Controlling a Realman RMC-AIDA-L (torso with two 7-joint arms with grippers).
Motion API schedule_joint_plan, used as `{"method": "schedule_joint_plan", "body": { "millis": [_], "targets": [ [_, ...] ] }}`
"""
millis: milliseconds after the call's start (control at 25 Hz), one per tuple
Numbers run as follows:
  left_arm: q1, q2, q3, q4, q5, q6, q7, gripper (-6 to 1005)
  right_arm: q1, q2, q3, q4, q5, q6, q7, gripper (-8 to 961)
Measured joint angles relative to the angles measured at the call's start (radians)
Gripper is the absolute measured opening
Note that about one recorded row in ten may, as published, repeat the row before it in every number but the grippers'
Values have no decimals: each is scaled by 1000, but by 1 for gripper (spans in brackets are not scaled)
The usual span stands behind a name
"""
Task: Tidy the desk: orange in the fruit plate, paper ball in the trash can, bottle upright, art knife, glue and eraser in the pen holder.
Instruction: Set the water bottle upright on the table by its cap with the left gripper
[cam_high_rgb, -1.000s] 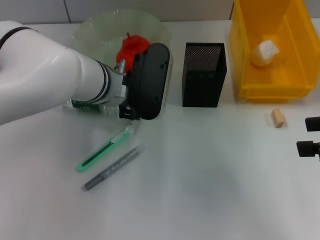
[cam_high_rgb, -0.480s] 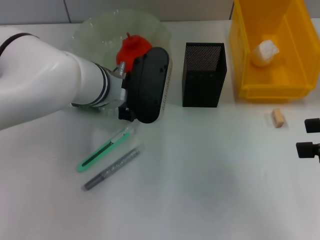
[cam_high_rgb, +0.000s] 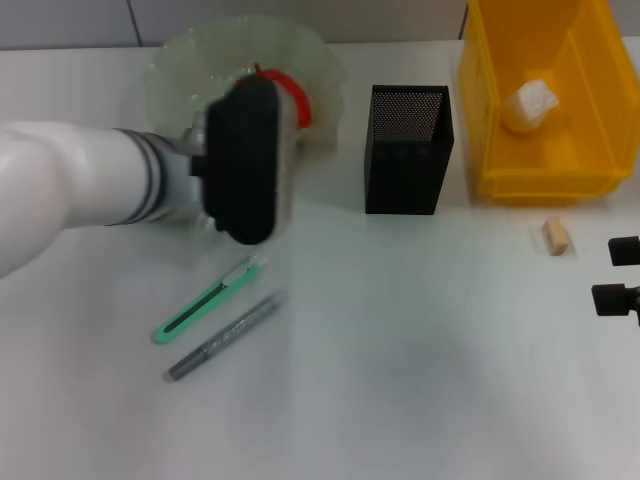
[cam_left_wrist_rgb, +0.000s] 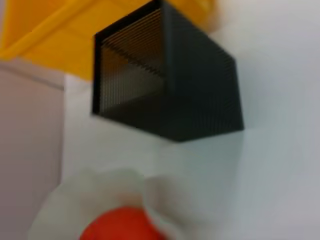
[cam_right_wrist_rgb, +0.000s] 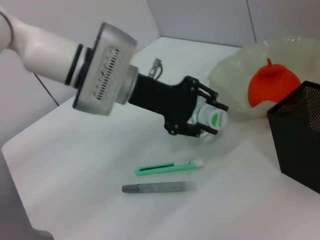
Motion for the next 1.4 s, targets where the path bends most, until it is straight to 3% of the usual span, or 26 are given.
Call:
{"method": "schedule_joint_plan", "body": {
  "millis": [80, 160, 400, 480, 600, 680, 1200, 1280, 1400],
  "targets": [
    [82, 0, -32, 89, 3, 0, 0, 443, 2, 0, 0, 0, 2, -1, 0, 756],
    [120, 0, -52, 129, -1, 0, -1, 443, 7, -1, 0, 0, 2, -3, 0, 756],
    [180, 1, -92, 193, -38, -5, -23, 443, 23, -1, 2, 7, 3, -8, -8, 756],
    [209, 1, -129, 226, -106, -1, -25, 443, 28, -1, 2, 8, 3, -8, -9, 756],
    [215, 1, -141, 234, -126, 0, -26, 443, 36, -2, 4, 8, 0, -9, -9, 756],
    [235, 2, -189, 264, -212, 2, -38, 443, 40, -2, 4, 8, -1, -9, -10, 756],
    [245, 3, -288, 265, -279, 14, -224, 444, 45, -2, 8, 21, -3, -2, -11, 756],
    [246, 3, -377, 269, -399, 58, -227, 444, 49, -2, 9, 29, -4, -1, -11, 756],
    [246, 3, -377, 269, -399, 58, -227, 444, 55, -4, 9, 40, -5, 1, -11, 756]
  ]
}}
